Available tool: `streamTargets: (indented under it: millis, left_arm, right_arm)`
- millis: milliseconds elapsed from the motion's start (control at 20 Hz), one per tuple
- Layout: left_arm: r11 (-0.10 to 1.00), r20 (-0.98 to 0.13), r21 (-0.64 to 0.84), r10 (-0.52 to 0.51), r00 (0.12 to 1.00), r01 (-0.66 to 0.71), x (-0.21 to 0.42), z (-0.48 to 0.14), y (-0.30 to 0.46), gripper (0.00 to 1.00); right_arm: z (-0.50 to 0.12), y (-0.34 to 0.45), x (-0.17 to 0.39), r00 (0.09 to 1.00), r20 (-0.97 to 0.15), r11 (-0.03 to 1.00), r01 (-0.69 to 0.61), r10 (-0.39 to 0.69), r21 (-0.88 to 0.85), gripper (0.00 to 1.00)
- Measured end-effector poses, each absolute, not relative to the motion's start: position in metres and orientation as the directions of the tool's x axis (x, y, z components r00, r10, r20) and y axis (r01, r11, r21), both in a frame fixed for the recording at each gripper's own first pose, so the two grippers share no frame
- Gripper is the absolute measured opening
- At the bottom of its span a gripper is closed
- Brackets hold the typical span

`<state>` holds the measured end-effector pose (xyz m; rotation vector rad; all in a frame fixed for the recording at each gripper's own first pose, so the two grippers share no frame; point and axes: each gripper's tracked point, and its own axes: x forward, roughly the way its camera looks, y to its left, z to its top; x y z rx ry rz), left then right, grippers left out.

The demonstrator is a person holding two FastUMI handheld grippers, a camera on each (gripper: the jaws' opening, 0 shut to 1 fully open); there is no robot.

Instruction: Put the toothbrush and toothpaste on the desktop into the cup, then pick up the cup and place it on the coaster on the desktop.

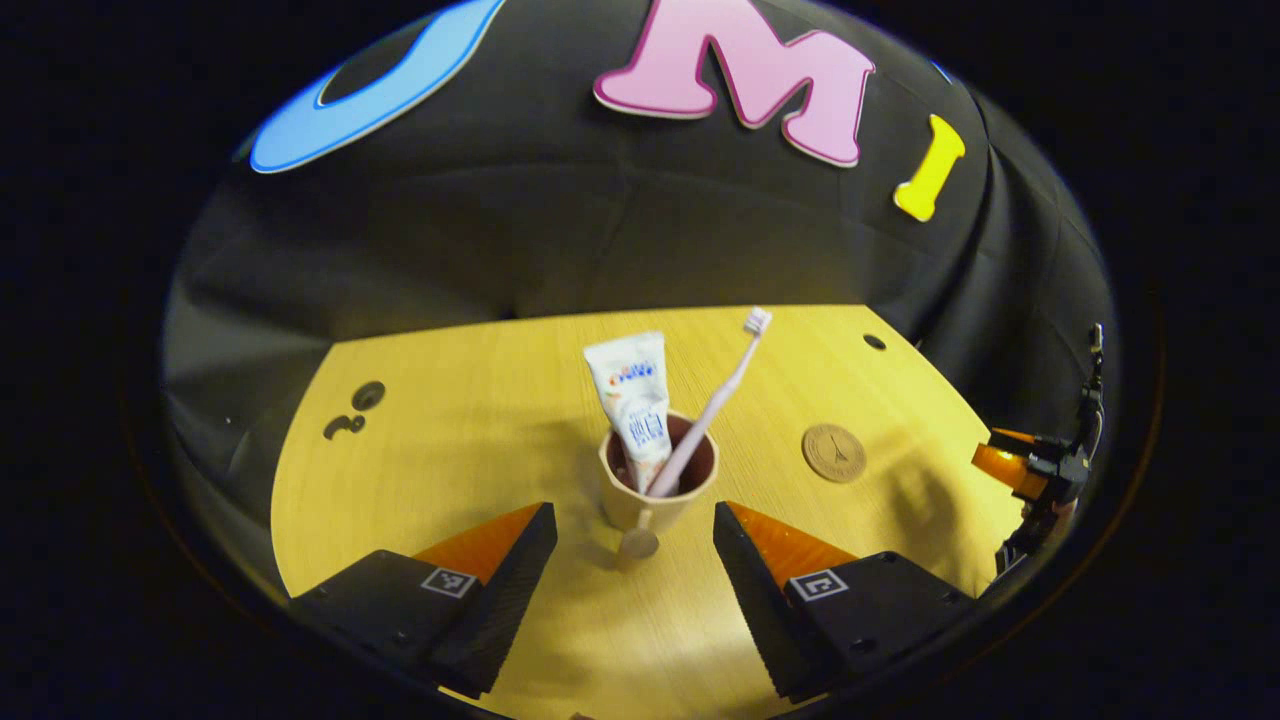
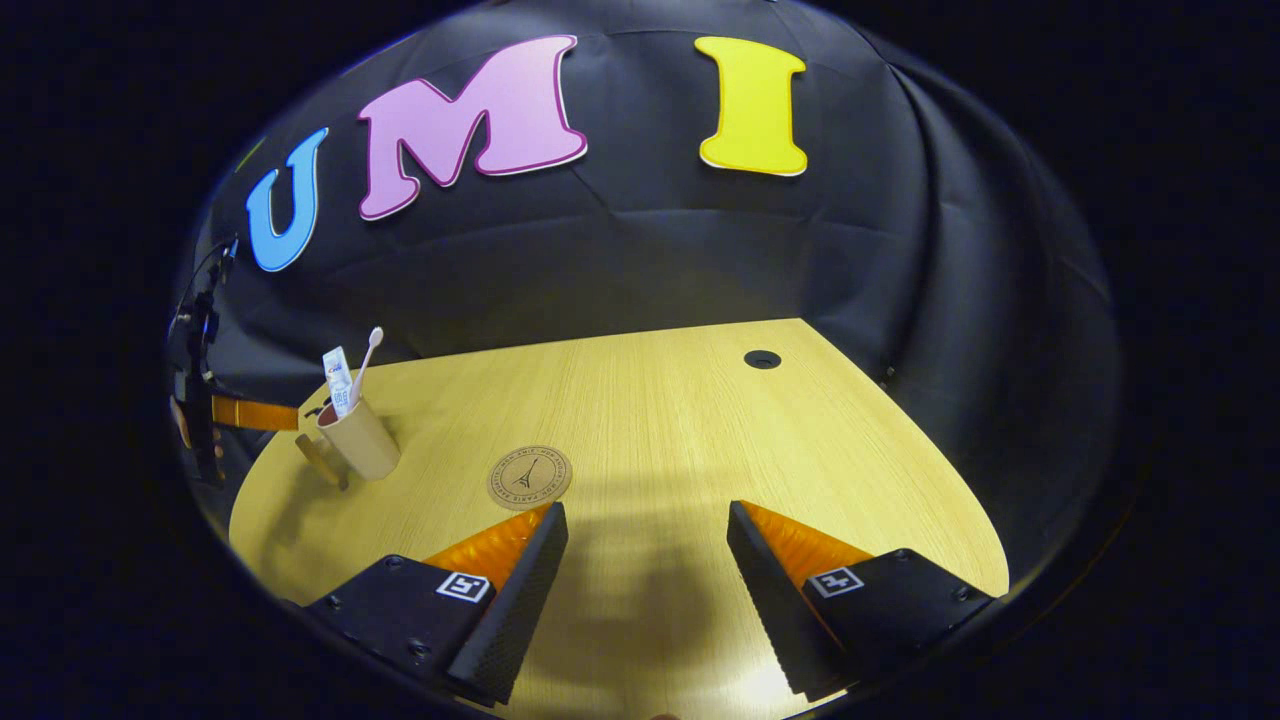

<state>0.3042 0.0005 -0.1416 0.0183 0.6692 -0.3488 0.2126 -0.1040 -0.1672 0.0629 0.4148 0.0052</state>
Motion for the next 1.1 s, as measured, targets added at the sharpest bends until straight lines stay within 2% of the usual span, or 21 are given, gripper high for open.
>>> streamTargets:
  millis: [150,450,550,700,850,900,950,1050,1100]
  left_arm:
    - [0.924,-0.679,-0.093,-0.331,0.655,0.371,0.304,-0.156,-0.009,0.98]
    - [0.899,-0.799,-0.093,-0.324,0.508,0.427,0.316,-0.192,-0.017,0.87]
    - [0.9,-0.826,-0.078,-0.3,0.477,0.43,0.321,-0.201,-0.015,0.85]
    - [0.891,-0.841,-0.072,-0.296,0.454,0.448,0.325,-0.203,-0.021,0.75]
    - [0.886,-0.868,-0.055,-0.27,0.417,0.461,0.324,-0.209,-0.021,0.73]
    - [0.886,-0.876,-0.048,-0.26,0.407,0.462,0.324,-0.21,-0.02,0.6]
    - [0.888,-0.885,-0.036,-0.241,0.398,0.459,0.324,-0.212,-0.017,0.53]
    - [0.9,-0.902,-0.048,-0.225,0.369,0.433,0.323,-0.213,-0.017,0.27]
    - [0.901,-0.908,-0.05,-0.22,0.355,0.43,0.322,-0.214,-0.018,0.26]
  right_arm:
    - [-0.166,-0.114,0.206,0.911,-0.413,0.997,0.03,0.004,0.075,0.98]
    - [-0.177,-0.136,0.197,0.894,-0.448,0.994,0.078,-0.034,0.08,0.98]
    - [-0.187,-0.147,0.194,0.878,-0.475,0.99,0.115,-0.064,0.079,0.98]
    - [-0.197,-0.155,0.193,0.863,-0.498,0.985,0.145,-0.079,0.095,0.98]
    - [-0.205,-0.158,0.191,0.853,-0.515,0.985,0.151,-0.084,0.09,0.98]
    - [-0.207,-0.157,0.19,0.851,-0.519,0.985,0.147,-0.081,0.088,0.98]
    - [-0.208,-0.157,0.19,0.849,-0.523,0.986,0.144,-0.079,0.085,0.98]
    - [-0.213,-0.159,0.189,0.838,-0.539,0.986,0.147,-0.084,0.075,0.99]
    - [-0.215,-0.16,0.189,0.834,-0.545,0.985,0.154,-0.087,0.078,0.99]
